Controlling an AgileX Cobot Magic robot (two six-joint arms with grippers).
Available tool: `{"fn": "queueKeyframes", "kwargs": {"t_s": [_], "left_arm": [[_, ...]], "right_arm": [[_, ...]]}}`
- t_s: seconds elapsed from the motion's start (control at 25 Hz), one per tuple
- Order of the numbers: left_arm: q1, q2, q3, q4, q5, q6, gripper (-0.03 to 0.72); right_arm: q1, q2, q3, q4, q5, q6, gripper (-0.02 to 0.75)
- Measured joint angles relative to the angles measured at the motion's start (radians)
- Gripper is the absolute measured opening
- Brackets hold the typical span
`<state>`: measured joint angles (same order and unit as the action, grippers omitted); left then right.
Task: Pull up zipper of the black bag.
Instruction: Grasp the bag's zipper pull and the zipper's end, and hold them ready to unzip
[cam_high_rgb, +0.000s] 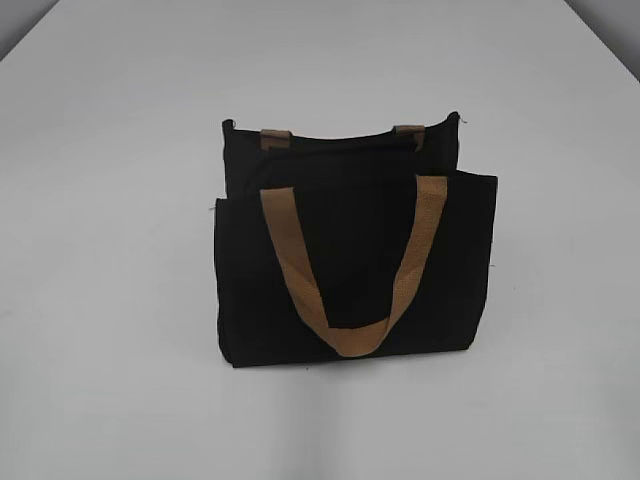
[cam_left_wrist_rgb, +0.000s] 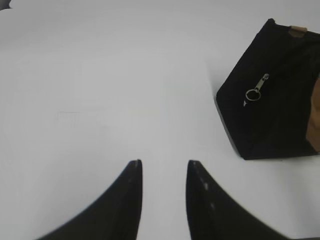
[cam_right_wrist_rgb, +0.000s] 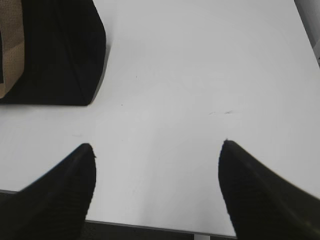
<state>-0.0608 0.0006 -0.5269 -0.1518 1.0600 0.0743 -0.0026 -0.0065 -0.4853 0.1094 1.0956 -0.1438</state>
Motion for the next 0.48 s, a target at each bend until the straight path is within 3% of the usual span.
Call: {"fn": "queueKeyframes", "kwargs": {"t_s": [0.16, 0.24, 0.48], "left_arm": [[0.000, 0.043, -0.008, -0.060, -0.087, 0.000, 0.229], [0.000, 0.102, -0.013, -0.108, -0.262, 0.010, 0.230], [-0.001, 0.451, -0.015, -0.146, -0.820, 0.196, 0.238]], "right_arm": [[0.000, 0.000, 0.000, 0.000, 0.000, 0.000, 0.589], [0.000, 0.000, 0.000, 0.000, 0.000, 0.000, 0.589], [0.000, 0.000, 0.000, 0.001, 0.000, 0.000, 0.589]]}}
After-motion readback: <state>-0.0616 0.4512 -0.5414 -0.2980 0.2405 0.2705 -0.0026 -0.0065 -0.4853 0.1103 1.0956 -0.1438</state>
